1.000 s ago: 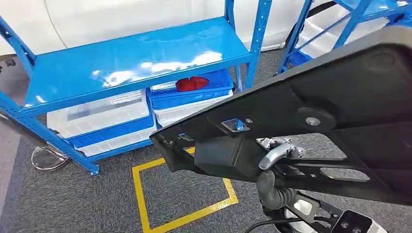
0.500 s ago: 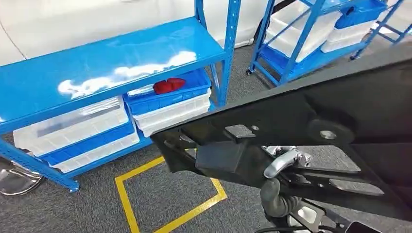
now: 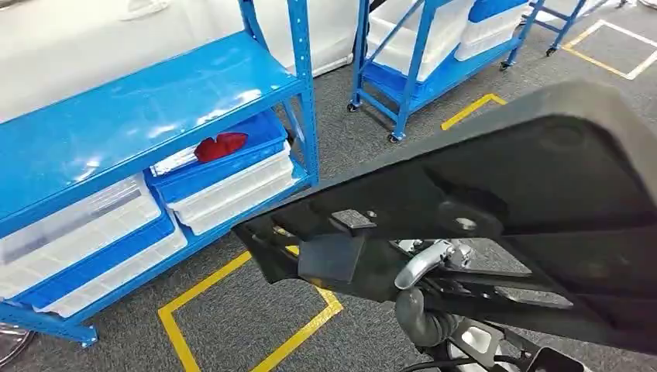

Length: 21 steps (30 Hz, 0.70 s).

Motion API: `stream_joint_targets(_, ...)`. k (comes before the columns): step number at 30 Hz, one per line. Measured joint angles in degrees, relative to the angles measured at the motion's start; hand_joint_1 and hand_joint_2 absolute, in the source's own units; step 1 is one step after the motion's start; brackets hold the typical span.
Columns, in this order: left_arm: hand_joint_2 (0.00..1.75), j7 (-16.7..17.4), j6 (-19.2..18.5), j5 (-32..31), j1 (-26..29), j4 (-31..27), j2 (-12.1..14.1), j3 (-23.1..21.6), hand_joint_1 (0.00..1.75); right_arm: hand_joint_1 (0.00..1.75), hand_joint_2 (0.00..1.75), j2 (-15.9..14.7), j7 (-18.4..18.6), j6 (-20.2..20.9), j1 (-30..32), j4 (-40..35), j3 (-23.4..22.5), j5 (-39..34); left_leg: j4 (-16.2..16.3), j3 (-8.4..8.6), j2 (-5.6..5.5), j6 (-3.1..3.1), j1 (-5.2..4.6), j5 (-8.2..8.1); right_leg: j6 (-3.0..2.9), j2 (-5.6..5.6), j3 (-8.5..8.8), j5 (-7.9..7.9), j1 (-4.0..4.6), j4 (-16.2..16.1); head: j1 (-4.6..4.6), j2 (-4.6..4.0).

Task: Take the parts from the cabinet and place them on the table.

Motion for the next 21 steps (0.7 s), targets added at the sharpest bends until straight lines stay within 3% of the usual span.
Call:
stream_joint_targets(1,1.75,-0.1,0.0,0.0,0.2,0.0,-0.1,0.2,0.00,1.75,1.75,0.0,0.0,0.0,0.1,0.0,0.1,0.1,3.8,-1.83,-0.20,-0.07,-0.01,-1.15,-0.02,0.78,-0.06,0.01,0.07,0.1,-0.02,-0.02)
stream_joint_targets(2,1.75,-0.2,0.0,-0.2,0.4,0.0,-0.1,0.2,0.00,1.75,1.75,0.0,0.0,0.0,0.3,0.0,0.2,0.1,5.2,-2.68,-0.24,-0.03,-0.01,-0.84,-0.01,1.59,-0.08,0.01,0.10,0.2,0.00,-0.02)
stream_joint_targets(3,1.75,-0.2,0.0,-0.4,0.5,0.0,-0.1,0.2,0.00,1.75,1.75,0.0,0.0,0.0,0.5,0.0,0.2,0.2,3.4,-2.07,-0.28,0.07,-0.01,0.97,0.02,2.42,-0.07,-0.01,0.10,0.3,-0.02,-0.02)
stream_joint_targets(5,1.75,-0.2,-0.1,-1.2,0.5,0.0,-0.1,0.2,0.00,1.75,1.75,0.0,0.0,-0.1,0.6,0.0,0.2,1.0,-6.2,2.01,-1.22,0.37,0.07,6.66,0.18,3.99,0.00,-0.11,0.04,0.6,-0.02,-0.02)
stream_joint_targets(6,1.75,-0.2,-0.3,-1.5,0.5,0.0,0.1,0.2,0.00,1.75,1.75,0.0,0.0,-0.2,0.6,0.0,0.2,1.4,-11.3,4.18,-3.29,0.58,0.24,8.86,0.36,4.67,-0.07,-0.20,-0.02,0.8,-0.04,-0.02)
stream_joint_targets(7,1.75,-0.2,-0.5,-1.7,0.6,0.0,0.2,0.2,0.00,1.75,1.75,0.0,0.0,-0.2,0.5,0.0,0.3,1.7,-12.5,4.69,-5.22,0.70,0.28,7.83,0.71,5.09,-0.30,-0.22,0.32,1.0,0.02,-0.02)
stream_joint_targets(9,1.75,-0.6,-0.5,-2.0,0.4,0.0,0.6,0.2,0.00,1.75,1.75,0.0,0.0,-0.3,0.6,0.1,0.7,2.5,-12.8,4.65,-4.42,0.97,0.14,7.98,1.51,6.38,-0.99,0.16,-0.08,1.1,0.02,-0.02)
stream_joint_targets(11,1.75,-0.7,-0.2,-2.3,0.1,0.0,0.9,0.2,0.00,1.75,1.75,0.0,0.0,-0.3,0.6,0.1,1.1,2.9,-13.2,4.76,-3.34,1.79,0.27,8.39,2.37,7.58,-1.27,0.51,-0.01,0.9,0.07,-0.02)
stream_joint_targets(12,1.75,-0.7,-0.1,-2.4,0.1,0.0,1.0,0.2,0.00,1.75,1.75,0.0,0.0,-0.4,0.7,0.1,1.1,3.0,-13.6,4.89,-2.48,2.25,0.48,8.72,2.35,5.47,-1.36,-0.04,-0.15,1.6,-0.04,0.00)
stream_joint_targets(13,1.75,-0.7,-0.1,-2.5,0.1,0.0,1.0,0.2,0.00,1.75,1.75,0.0,0.0,-0.4,0.4,0.1,1.1,3.0,-13.7,4.87,-1.79,2.65,0.35,8.75,2.44,2.23,-2.58,-1.79,0.17,3.9,0.37,0.00)
stream_joint_targets(14,1.75,-0.9,0.0,-2.7,0.3,0.0,1.2,0.2,0.00,1.75,1.75,0.0,0.0,-0.3,0.2,0.1,1.2,2.7,-13.7,4.78,-1.13,2.88,0.21,8.74,2.58,0.87,-4.51,-4.06,0.10,7.9,0.48,0.00)
stream_joint_targets(16,1.75,-1.4,-0.1,-3.1,0.5,0.0,1.4,0.2,0.00,1.75,1.75,-0.1,0.0,-0.2,0.0,0.1,1.2,1.8,-13.6,4.65,0.47,2.98,-0.06,8.68,2.87,0.09,-9.06,-7.98,-0.12,17.4,0.48,0.00)
stream_joint_targets(17,1.75,-1.6,-0.4,-3.3,0.6,0.0,1.5,0.2,0.00,1.75,1.75,-0.2,0.0,-0.2,-0.1,0.1,1.2,1.2,-13.5,4.57,1.32,2.99,-0.14,8.66,2.97,0.02,-10.21,-8.27,-0.24,19.8,0.48,0.00)
stream_joint_targets(18,1.75,-1.9,-0.6,-3.4,0.5,0.0,1.5,0.2,0.00,1.75,1.75,-0.5,0.0,-0.2,-0.3,0.1,1.2,0.8,-13.5,4.57,2.03,2.99,-0.21,8.65,2.98,-0.10,-9.72,-7.19,-0.35,18.9,0.48,0.00)
stream_joint_targets(19,1.75,-2.0,-0.7,-3.4,0.3,0.0,1.6,0.2,0.00,1.75,1.75,-0.9,0.0,-0.2,-0.4,0.1,1.1,0.7,-13.5,4.61,2.61,2.94,-0.24,8.61,2.87,-0.34,-7.90,-5.26,-0.37,15.6,0.48,0.00)
stream_joint_targets(20,1.75,-2.1,-0.9,-3.5,0.1,0.0,1.7,0.2,0.00,1.75,1.75,-1.0,0.0,-0.1,-0.5,0.1,1.0,0.6,-13.5,4.69,3.16,2.85,-0.26,8.55,2.67,-0.84,-5.12,-2.99,-0.34,10.5,0.50,-0.02)
stream_joint_targets(21,1.75,-2.2,-1.0,-3.5,0.0,0.0,1.7,0.2,0.00,1.75,1.75,-1.2,0.0,-0.1,-0.8,0.1,1.0,0.6,-13.5,4.83,3.73,2.68,-0.32,8.44,2.29,-2.66,-1.65,-0.93,-0.16,4.5,0.50,0.00)
